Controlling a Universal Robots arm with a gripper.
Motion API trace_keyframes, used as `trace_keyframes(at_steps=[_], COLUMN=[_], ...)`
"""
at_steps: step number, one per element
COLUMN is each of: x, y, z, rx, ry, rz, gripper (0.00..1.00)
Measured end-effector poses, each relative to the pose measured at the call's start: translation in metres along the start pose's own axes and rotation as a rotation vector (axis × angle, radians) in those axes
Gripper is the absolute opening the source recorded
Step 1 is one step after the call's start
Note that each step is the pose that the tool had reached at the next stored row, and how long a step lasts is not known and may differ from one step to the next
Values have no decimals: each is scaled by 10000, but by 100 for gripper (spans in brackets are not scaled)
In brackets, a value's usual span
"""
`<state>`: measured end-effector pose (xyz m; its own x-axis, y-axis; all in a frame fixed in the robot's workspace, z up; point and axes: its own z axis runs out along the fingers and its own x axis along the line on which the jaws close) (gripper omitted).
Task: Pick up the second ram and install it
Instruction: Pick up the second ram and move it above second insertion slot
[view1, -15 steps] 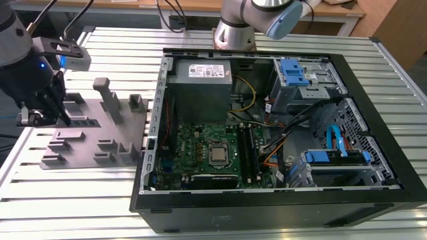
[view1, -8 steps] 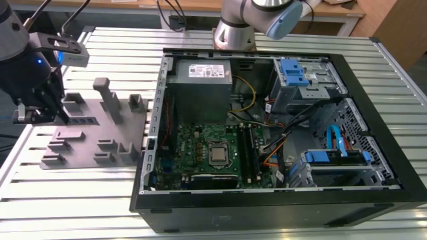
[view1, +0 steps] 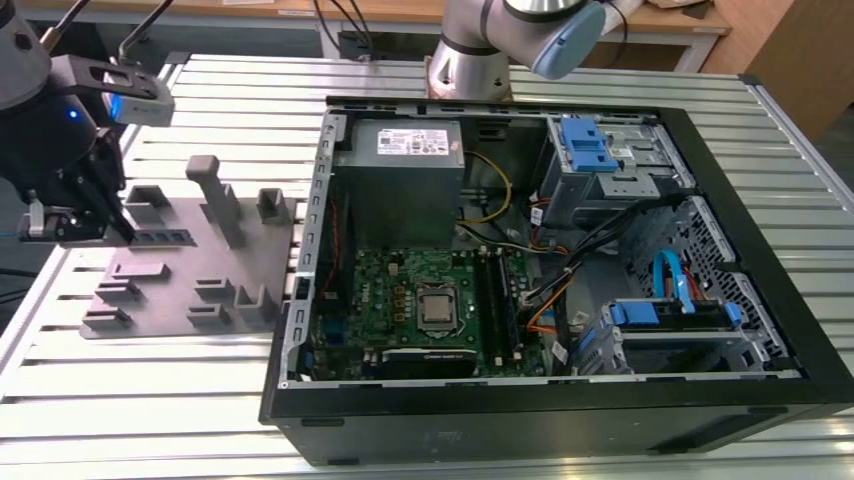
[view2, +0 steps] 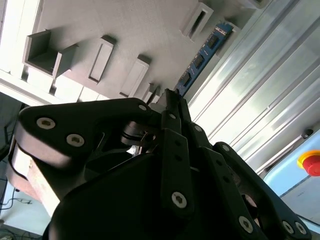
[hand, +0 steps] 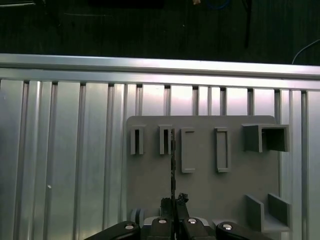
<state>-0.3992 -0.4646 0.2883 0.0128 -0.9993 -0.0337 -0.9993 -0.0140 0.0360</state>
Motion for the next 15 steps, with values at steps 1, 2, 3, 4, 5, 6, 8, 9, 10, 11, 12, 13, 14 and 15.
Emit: trace_keyframes(at_steps=[1,2,3,4,5,6,8,9,10,11,12,13,14,15], x=[0,-1,-1,-1,-2,-2,-3,-3,-3,-4,-4,-5,-5,-5], y=[0,1,1,1,1,2,2,3,3,4,4,5,5,6], z=[-10,-18,-27,-35,-44,-54,-73,-84,-96,-109,-121,-135,-148,-160], rx=[0,1,1,1,0,0,1,0,1,0,1,-1,0,0], ry=[0,0,-1,-1,0,0,0,0,0,0,0,1,0,0], rz=[0,0,0,0,0,0,0,0,0,0,0,0,0,0], gripper=[14,14,14,14,14,14,14,14,14,14,14,14,14,14])
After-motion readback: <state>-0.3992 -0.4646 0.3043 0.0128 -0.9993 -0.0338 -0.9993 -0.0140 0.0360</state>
